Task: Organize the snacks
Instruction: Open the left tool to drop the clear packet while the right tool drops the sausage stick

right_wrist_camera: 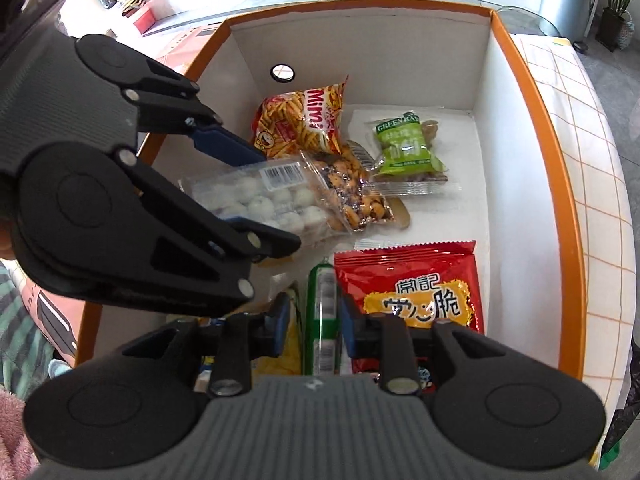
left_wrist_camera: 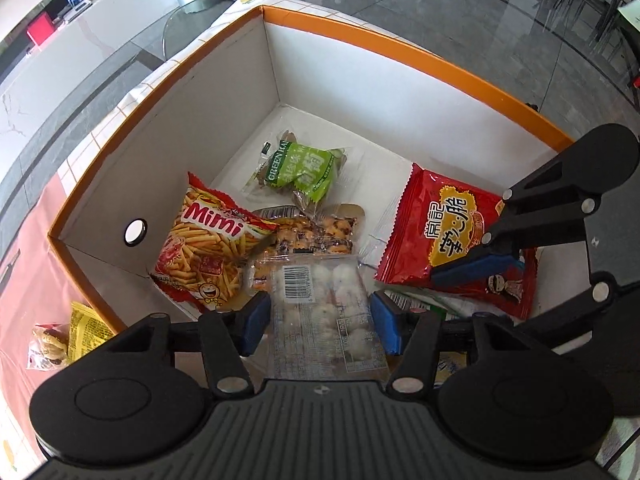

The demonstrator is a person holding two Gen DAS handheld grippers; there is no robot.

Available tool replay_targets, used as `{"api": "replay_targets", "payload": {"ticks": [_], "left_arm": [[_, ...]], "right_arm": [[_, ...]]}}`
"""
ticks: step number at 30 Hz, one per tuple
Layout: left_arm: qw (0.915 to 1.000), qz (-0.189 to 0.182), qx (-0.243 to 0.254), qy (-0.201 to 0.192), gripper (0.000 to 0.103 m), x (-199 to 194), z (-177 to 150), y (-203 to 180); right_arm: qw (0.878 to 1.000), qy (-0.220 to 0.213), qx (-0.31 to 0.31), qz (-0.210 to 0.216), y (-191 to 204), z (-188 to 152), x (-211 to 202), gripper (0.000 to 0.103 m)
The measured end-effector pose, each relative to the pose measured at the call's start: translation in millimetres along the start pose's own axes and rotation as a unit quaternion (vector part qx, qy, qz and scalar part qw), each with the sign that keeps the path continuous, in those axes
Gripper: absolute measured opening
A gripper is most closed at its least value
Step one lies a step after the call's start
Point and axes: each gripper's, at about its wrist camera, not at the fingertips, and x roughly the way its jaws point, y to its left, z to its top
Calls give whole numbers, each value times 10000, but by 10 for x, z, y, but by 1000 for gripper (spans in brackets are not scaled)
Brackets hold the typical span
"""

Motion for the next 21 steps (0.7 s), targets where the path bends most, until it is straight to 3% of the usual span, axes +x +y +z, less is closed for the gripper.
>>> {"api": "replay_targets", "payload": {"ticks": [12, 16, 21], "left_arm": [[9999, -23, -58, -154, 76, -159, -35, -19], [9978, -49, -286, -588, 76, -356, -147, 6], [9873, 225, -795, -1358, 76, -777, -390, 109]], "right_arm": [[9998, 11, 144, -112, 18, -30, -67, 33], [9989, -185, 372, -205, 69, -107, -192, 37], [9912, -861, 941, -366, 203, -248, -473, 39]]}}
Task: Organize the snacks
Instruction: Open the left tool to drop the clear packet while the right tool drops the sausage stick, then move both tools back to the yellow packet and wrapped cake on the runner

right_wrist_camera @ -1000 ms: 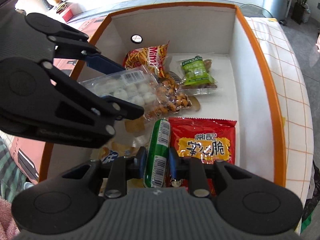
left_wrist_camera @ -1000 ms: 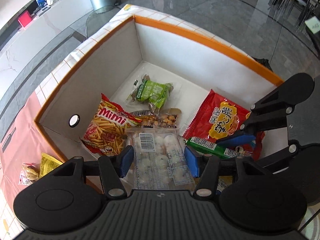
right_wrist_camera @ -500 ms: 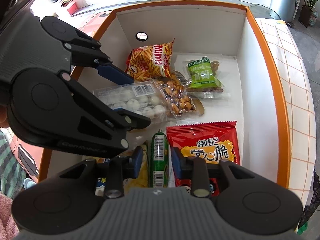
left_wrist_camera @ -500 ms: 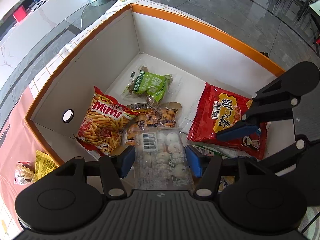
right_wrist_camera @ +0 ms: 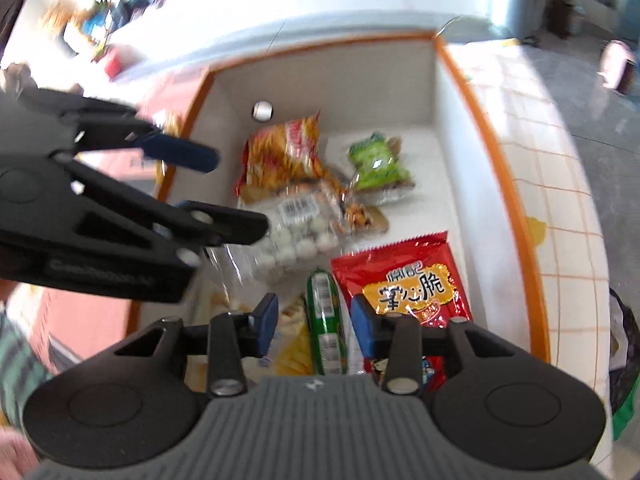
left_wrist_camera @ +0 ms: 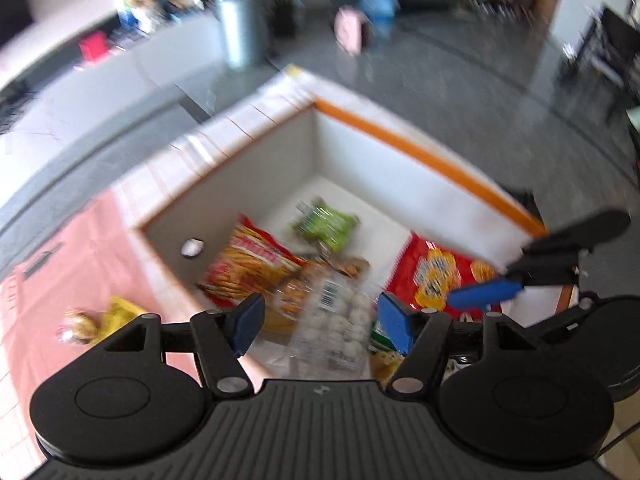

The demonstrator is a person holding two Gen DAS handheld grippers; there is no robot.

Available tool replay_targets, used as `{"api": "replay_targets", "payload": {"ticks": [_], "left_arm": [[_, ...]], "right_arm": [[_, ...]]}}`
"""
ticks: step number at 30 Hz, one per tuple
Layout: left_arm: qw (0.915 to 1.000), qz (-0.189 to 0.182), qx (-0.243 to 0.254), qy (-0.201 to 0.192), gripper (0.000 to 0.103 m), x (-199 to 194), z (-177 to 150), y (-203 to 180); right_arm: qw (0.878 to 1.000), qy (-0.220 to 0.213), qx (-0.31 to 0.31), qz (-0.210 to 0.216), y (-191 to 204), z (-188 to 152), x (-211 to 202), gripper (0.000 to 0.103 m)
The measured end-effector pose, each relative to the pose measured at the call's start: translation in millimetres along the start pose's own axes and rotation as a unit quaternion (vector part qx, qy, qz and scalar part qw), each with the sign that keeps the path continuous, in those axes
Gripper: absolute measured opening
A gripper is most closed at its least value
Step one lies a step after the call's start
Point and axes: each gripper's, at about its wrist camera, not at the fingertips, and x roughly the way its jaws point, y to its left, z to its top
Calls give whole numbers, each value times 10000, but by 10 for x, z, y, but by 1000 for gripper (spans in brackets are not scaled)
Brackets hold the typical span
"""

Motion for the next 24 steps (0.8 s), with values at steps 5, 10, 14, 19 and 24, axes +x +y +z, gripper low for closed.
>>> {"api": "replay_targets", "payload": {"ticks": [5, 10, 14, 19, 24], "left_arm": [[9963, 415, -448, -605, 76, -542, -186, 223], [9870, 911, -869, -996, 76, -956, -548, 467], [9784, 1001, -1417, -1126, 76, -1181, -852, 727], [9660, 1157, -1893, -1324, 76, -1365, -1282, 974], [9577, 1222, -2243, -1325, 76, -1375, -1634, 1166]], "right_arm": [[9966, -647, 486, 142, 221, -81, -348, 40], [9889, -1277, 717, 247, 559, -213, -599, 41], [9833, -1636, 744, 291, 936, -332, -652, 41], [9776, -2020, 576, 148, 1439, -516, -579, 41], [9746, -2177, 524, -51, 1836, -708, -340, 41]]}}
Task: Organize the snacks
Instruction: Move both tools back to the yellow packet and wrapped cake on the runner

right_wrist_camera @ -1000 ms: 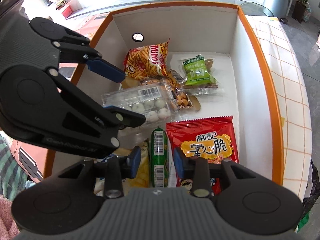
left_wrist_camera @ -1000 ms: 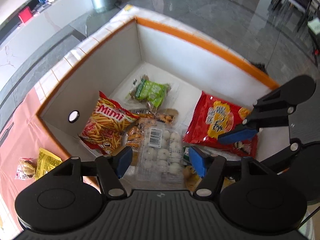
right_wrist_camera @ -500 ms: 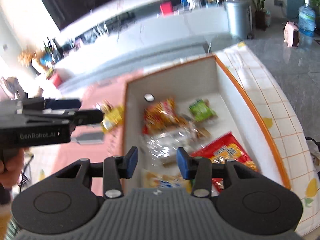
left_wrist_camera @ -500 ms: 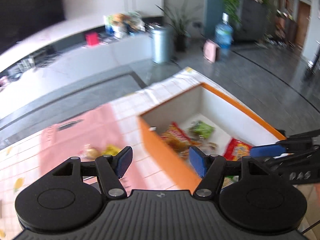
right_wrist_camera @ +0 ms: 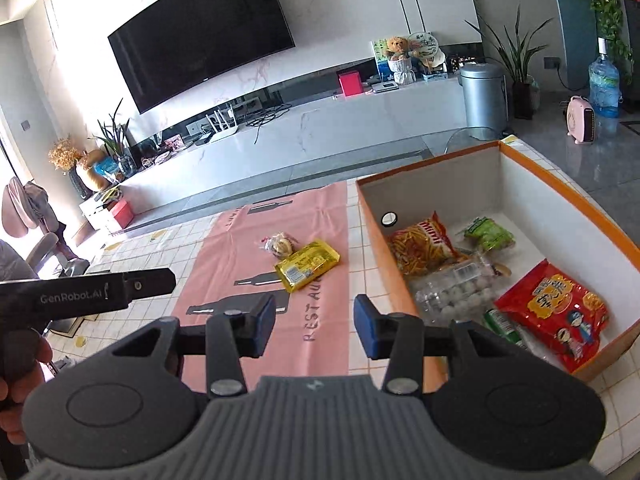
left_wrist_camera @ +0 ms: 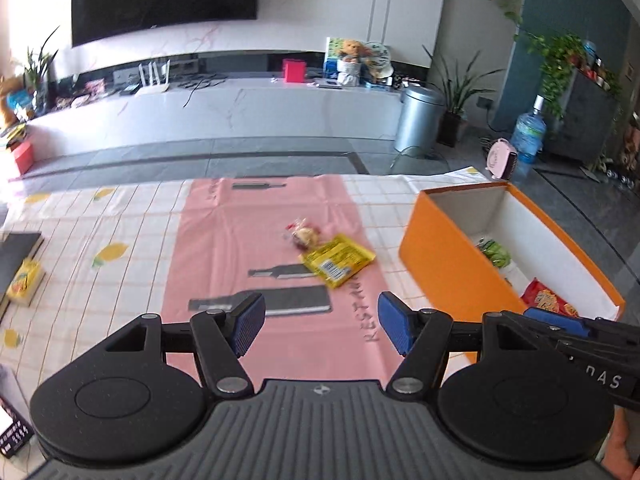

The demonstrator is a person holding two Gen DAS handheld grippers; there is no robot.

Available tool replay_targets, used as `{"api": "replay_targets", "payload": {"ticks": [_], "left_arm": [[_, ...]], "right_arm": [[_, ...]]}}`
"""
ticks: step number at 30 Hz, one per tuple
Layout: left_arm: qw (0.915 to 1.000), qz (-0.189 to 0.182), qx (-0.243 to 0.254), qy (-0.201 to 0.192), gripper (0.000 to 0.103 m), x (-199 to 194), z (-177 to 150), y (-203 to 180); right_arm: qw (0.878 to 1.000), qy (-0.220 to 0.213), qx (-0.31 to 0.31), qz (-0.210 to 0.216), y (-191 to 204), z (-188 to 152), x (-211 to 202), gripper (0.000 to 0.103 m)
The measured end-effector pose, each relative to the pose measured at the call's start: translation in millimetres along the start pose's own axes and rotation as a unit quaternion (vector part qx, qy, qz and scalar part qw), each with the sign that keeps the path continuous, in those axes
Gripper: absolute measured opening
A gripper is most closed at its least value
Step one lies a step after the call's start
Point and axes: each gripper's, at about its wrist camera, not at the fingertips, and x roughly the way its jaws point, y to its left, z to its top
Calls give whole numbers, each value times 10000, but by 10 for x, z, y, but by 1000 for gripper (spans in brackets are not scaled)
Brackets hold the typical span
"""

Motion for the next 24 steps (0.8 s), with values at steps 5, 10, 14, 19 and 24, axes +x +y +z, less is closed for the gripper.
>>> {"api": "replay_targets", "payload": {"ticks": [5, 10, 14, 19, 24], "left_arm": [[9995, -54, -305, 12, 76, 20, -139, 249], [9993, -169, -341, -23, 76, 138, -164, 374], [9988, -306, -383, -25, 75, 324, -158, 442], [9983, -475, -338, 33, 74, 645, -110, 527], [9981, -596, -148, 99, 74, 1025, 57, 569]], "right_arm": [[9999, 82, 74, -129, 217, -176, 235, 41], [9993, 236, 95, -277, 369, -220, 499, 42], [9984, 340, 216, -406, 426, -220, 748, 43], [9964, 562, 283, -576, 411, -211, 1154, 44], [9941, 695, 418, -724, 305, -70, 1579, 44]]}}
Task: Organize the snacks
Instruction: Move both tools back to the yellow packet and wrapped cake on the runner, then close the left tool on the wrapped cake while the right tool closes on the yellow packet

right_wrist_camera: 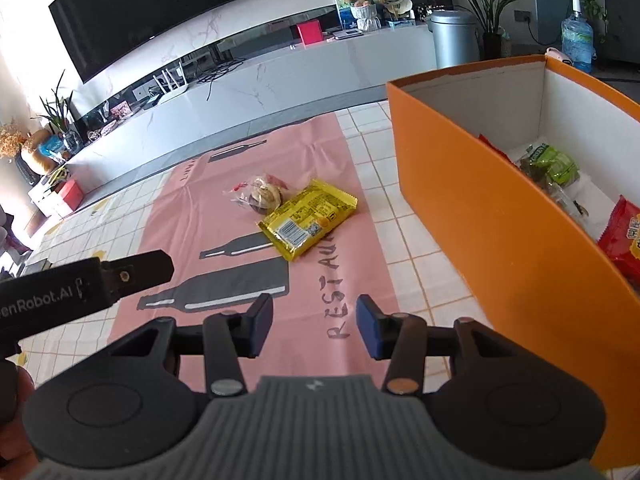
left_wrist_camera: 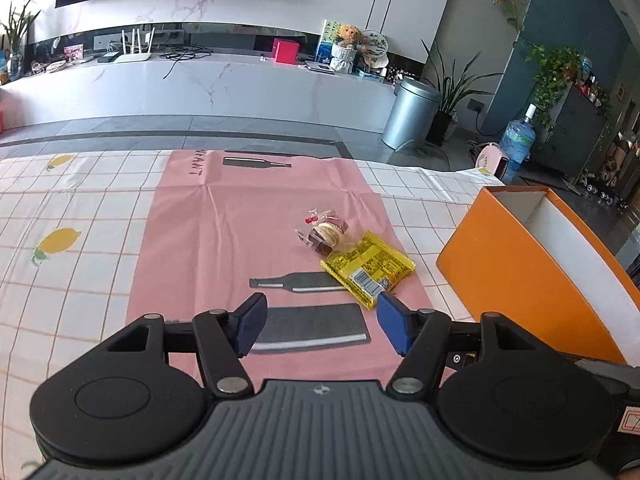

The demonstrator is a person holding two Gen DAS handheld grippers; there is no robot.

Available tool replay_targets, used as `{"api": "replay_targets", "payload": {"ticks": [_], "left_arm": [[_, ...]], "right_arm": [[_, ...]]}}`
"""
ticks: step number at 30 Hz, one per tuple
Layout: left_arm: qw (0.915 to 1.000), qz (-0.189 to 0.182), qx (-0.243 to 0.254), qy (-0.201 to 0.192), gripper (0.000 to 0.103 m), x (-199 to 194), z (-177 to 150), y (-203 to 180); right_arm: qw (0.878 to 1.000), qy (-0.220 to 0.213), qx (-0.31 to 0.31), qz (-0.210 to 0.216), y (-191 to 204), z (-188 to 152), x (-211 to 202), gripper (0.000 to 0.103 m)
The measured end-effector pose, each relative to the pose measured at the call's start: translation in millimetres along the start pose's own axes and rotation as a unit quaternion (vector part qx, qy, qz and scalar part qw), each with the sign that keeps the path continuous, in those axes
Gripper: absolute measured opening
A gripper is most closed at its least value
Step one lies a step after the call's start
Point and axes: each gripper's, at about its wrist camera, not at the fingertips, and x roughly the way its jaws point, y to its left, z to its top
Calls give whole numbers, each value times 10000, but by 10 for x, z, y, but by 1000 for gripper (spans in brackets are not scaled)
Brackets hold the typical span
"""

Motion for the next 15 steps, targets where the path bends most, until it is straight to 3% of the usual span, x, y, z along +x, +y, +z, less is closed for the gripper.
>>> {"api": "replay_targets", "payload": {"ticks": [8, 15], "left_arm": [[9974, -184, 699, 80, 74, 650, 287, 47], [9925, -315, 1171, 126, 75, 1066, 409, 67]], "right_arm": [[9999, -18, 47, -89, -38, 385, 551, 44], [9999, 10, 82, -134, -115, 528, 906, 44]]}}
